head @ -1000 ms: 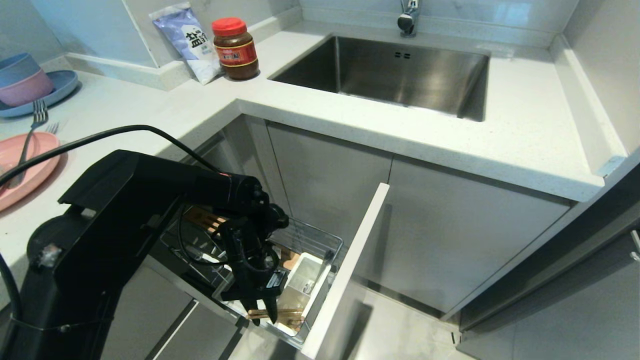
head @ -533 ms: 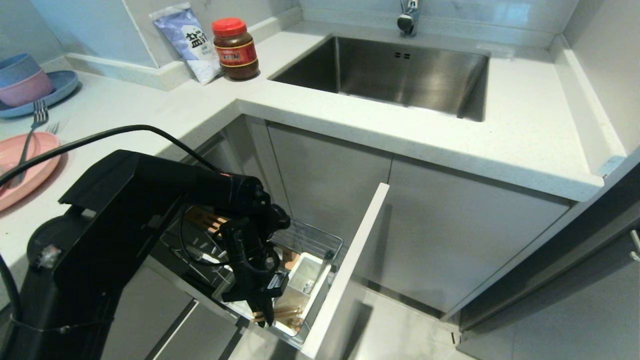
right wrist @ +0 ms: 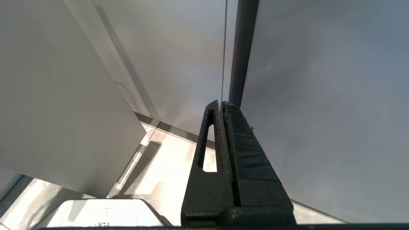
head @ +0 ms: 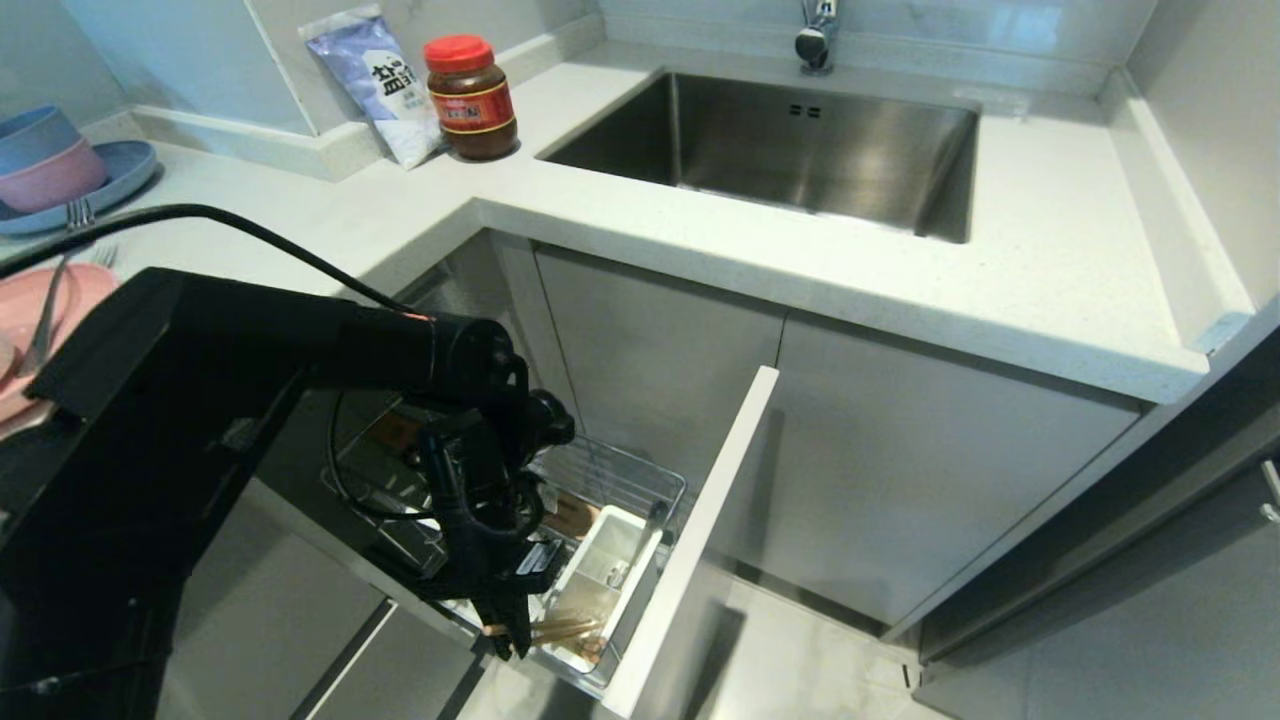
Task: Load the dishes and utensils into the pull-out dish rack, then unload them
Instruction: Take the chopsticks out of the cupboard
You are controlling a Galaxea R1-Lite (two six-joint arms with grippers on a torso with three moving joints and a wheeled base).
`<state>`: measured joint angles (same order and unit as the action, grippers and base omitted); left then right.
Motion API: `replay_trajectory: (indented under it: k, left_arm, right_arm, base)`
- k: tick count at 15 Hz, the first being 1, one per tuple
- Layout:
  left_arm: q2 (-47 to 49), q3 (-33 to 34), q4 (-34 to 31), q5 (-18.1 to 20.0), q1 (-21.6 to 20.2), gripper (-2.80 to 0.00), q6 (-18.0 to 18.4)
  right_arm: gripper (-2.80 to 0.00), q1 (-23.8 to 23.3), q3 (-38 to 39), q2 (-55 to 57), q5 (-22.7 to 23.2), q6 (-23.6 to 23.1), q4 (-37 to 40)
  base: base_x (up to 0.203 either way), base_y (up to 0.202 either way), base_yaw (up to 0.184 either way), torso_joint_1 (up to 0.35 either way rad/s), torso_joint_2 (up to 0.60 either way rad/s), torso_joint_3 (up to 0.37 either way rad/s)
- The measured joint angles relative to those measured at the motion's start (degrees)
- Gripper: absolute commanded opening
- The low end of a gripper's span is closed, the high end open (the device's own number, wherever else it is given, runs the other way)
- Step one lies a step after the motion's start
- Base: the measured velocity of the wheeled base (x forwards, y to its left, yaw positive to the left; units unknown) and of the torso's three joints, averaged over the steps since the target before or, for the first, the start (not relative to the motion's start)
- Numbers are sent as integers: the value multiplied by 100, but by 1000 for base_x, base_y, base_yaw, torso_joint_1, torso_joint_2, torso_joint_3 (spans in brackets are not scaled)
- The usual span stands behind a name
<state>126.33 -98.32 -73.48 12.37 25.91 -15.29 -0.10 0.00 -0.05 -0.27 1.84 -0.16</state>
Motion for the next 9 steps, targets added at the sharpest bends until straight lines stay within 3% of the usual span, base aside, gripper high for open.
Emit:
replay_trajectory:
  k: [9]
  left_arm:
    - [-822,210,-367,-39,80,-280,105]
  right_arm:
    - [-280,5,0,0,0,-2,0]
  base:
    - [0,0,0,0,0,0]
